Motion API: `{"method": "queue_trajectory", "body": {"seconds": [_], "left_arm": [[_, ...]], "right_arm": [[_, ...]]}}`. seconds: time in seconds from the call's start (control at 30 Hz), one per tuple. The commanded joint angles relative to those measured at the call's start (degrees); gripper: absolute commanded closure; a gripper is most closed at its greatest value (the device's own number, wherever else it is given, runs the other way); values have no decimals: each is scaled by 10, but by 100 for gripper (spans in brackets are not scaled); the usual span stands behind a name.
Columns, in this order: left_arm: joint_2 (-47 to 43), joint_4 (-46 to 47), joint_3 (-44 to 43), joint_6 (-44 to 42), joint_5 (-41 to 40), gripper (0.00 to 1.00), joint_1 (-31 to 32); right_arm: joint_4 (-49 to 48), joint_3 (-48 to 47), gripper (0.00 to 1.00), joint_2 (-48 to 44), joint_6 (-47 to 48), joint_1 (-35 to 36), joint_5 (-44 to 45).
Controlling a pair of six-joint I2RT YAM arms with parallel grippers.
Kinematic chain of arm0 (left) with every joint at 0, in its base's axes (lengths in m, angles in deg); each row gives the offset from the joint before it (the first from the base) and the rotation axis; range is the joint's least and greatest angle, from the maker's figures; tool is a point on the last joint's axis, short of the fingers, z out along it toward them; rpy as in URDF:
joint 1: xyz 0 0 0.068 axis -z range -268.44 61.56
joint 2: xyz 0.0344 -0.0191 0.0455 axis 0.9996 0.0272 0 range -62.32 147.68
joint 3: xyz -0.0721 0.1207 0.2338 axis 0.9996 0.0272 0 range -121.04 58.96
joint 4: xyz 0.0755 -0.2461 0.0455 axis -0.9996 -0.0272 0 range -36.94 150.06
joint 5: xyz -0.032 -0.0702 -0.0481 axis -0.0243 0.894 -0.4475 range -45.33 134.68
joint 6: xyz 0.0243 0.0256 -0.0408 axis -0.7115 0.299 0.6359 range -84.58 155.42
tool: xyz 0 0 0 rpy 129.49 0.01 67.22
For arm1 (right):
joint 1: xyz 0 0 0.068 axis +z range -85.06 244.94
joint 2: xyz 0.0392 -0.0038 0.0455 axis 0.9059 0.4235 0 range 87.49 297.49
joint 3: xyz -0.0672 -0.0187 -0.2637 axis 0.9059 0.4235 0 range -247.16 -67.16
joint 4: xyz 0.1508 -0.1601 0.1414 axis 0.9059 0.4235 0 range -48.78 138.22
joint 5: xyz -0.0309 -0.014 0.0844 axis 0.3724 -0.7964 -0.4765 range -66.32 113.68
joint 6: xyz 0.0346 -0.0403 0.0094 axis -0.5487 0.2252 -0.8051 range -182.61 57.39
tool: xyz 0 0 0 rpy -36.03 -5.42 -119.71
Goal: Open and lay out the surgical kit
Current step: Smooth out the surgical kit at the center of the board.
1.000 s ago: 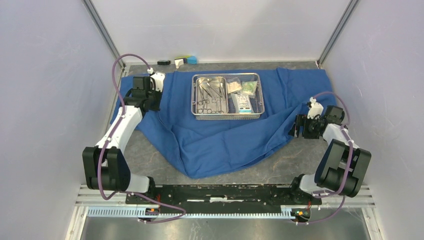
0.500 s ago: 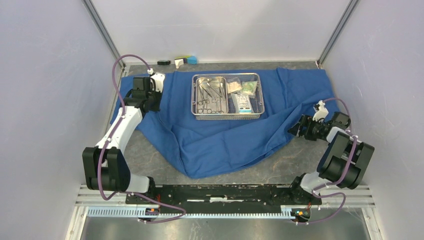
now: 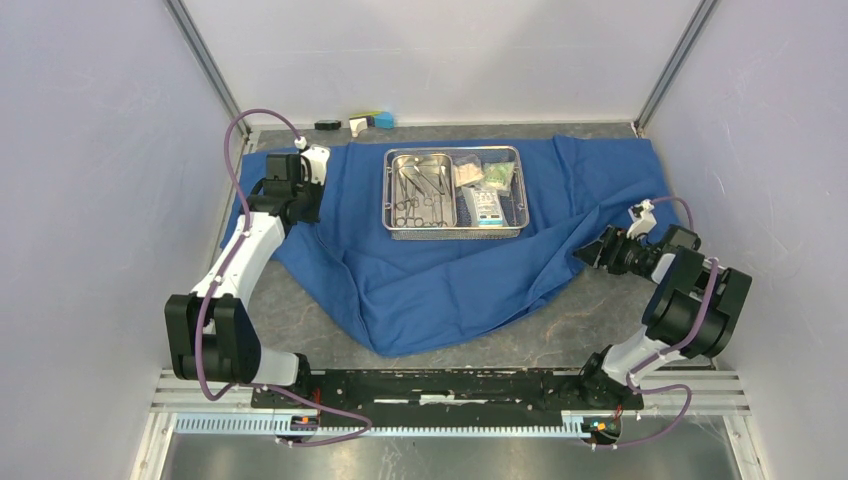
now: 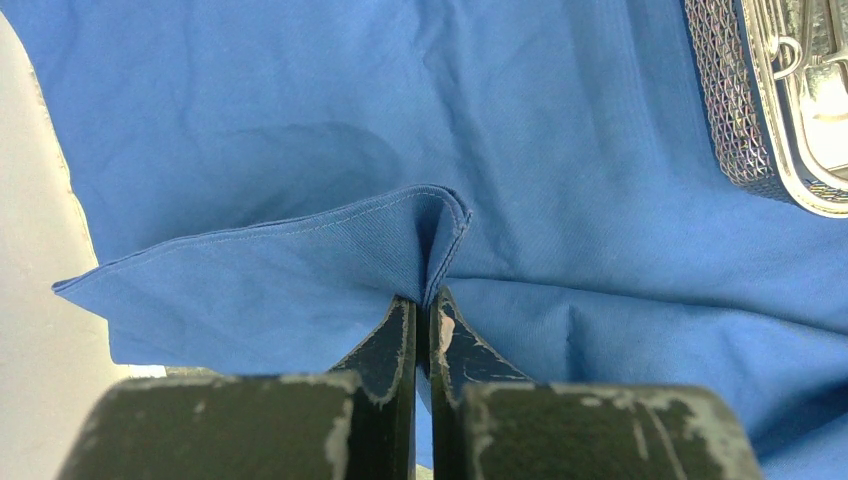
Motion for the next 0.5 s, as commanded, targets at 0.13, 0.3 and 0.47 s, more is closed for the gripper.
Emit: {"method": "queue_trajectory", "body": {"seconds": [0.13, 0.3, 0.47], "left_arm": [[-21, 12, -17, -1, 0, 98, 2], [-19, 15, -15, -6, 0, 98, 3], [-31, 15, -12, -23, -28, 98, 2]], "right_arm": [[43, 31, 46, -1, -6, 0, 82], [40, 27, 86, -28, -13, -5, 72], [67, 16, 100, -55, -2, -14, 74]]}}
